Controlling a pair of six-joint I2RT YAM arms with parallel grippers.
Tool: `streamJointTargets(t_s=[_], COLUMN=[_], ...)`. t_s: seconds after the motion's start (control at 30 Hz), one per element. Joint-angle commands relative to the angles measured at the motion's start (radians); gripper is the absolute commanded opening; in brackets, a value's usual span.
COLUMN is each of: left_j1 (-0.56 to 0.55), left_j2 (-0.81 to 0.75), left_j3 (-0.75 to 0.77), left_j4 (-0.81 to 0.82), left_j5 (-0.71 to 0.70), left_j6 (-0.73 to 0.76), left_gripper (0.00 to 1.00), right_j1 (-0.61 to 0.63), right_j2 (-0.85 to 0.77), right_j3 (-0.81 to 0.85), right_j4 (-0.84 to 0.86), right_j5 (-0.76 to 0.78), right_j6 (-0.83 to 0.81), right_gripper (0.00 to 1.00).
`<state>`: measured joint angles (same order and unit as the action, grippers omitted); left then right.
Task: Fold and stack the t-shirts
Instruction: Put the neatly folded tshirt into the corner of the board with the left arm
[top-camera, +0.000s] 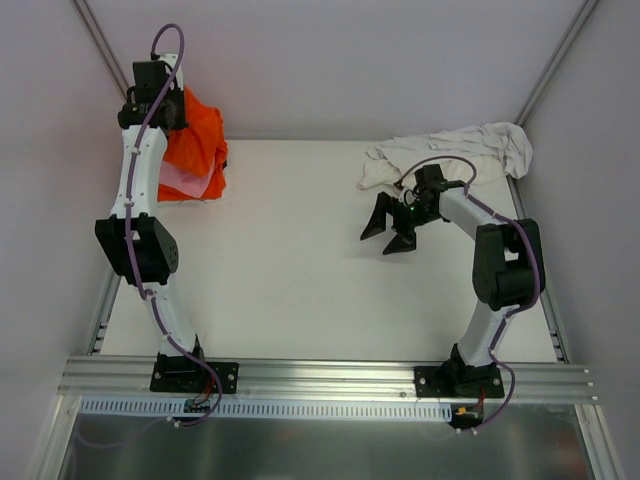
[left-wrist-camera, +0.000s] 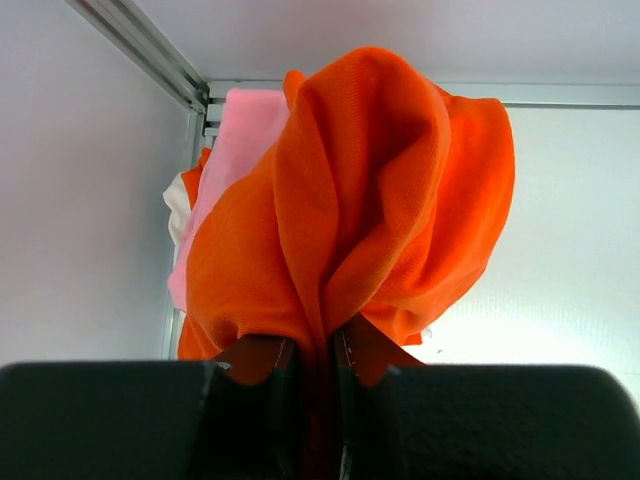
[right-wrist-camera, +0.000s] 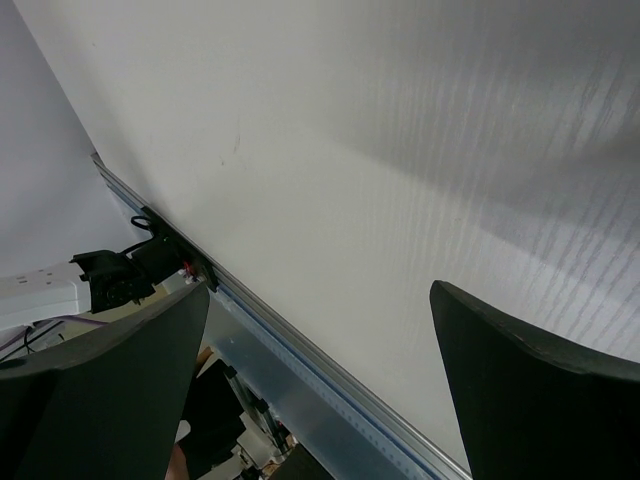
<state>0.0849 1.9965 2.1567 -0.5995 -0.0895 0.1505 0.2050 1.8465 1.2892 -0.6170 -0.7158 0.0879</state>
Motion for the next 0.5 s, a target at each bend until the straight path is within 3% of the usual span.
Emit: streamJointTargets(t_s=[0.0, 0.3, 0.47], left_j1=[-0.004, -0.048, -0.050], left_j2=[0.004, 0.001, -0.053], left_j3=[0.015, -0.006, -0.215], left_j4=[0.055, 0.079, 0.252], left_j5=[0.017, -0.041, -0.033], left_j6=[0.000, 0.020, 0.024], left_gripper=[0.00, 0.00, 0.00], right_j1=[-0.010, -0.010, -0.010], right_j2=[-0.041, -0.013, -0.009], right_j3=[-0.005, 0.025, 0.032], right_j4=[-0.007, -0.013, -0.023], right_j5=[-0.016, -0.027, -0.025], right_j6=[-0.013, -0.004, -0.004], right_gripper=[1.00, 0.99, 0.99])
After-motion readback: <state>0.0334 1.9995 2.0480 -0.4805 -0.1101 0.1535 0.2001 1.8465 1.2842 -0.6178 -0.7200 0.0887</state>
